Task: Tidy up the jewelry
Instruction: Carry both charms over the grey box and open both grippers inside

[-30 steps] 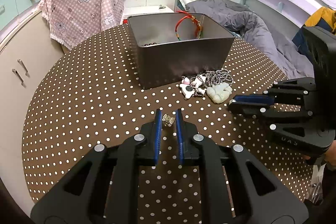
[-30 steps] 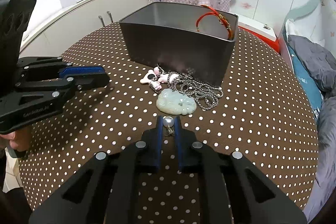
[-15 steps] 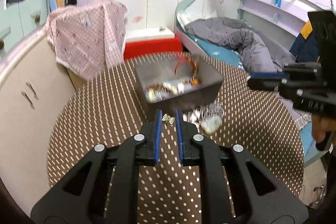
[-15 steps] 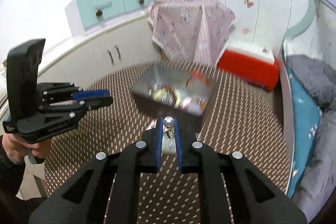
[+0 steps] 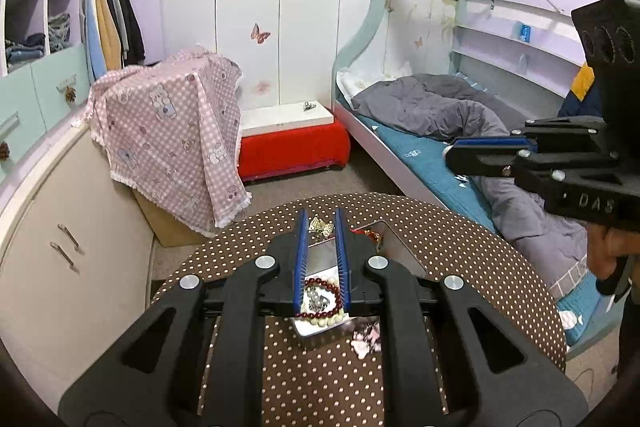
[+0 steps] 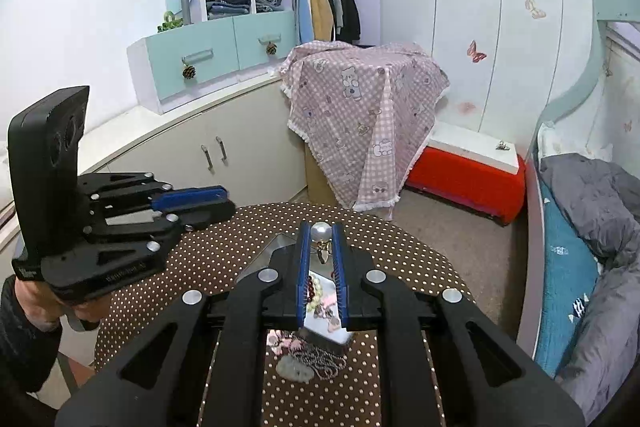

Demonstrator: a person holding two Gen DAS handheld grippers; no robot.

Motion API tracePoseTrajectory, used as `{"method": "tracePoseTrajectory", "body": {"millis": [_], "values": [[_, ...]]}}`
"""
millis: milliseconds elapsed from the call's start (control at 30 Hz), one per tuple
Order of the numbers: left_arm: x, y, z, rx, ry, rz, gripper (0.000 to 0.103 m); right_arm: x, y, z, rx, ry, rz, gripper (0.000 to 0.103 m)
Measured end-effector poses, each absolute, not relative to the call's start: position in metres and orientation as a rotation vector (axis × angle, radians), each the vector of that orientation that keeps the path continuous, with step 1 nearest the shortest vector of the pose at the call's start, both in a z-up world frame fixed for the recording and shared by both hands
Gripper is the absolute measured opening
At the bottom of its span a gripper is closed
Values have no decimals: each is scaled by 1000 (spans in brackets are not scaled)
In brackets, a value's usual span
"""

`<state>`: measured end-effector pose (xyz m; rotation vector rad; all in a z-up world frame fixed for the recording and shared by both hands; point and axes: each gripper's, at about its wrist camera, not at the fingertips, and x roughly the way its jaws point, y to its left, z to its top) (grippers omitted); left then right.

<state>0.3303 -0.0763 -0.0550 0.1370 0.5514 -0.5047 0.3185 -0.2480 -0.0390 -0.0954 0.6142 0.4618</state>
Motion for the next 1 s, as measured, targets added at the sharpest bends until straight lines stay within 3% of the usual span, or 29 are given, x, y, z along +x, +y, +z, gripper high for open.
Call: {"method": "tracePoseTrajectory", "body": {"millis": [233, 267, 300, 333, 367, 400, 500, 567, 1000], "values": [[355, -88, -68, 156, 611, -490, 14, 346, -245, -60, -57, 698, 467, 10], [359, -88, -71, 157, 627, -477, 15, 350, -246, -62, -45, 708, 461, 15], [363, -87, -74, 152, 642, -461, 28, 353, -247, -64, -33, 715, 453, 22], [366, -84, -76, 145, 646, -437, 45, 356, -249, -67, -21, 720, 439, 42], [366, -81, -75, 137, 633, -407, 81, 359, -251, -68, -9, 719, 429, 59], [364, -75, -73, 122, 603, -382, 88, 359, -254, -69, 9, 712, 424, 63], [364, -66, -72, 96, 604, -370, 88, 358, -259, -70, 34, 705, 403, 74], [363, -60, -71, 95, 599, -340, 88, 355, -263, -68, 42, 688, 383, 96], [326, -45, -55, 66, 511, -302, 89, 333, -272, -55, 53, 634, 349, 96]]}}
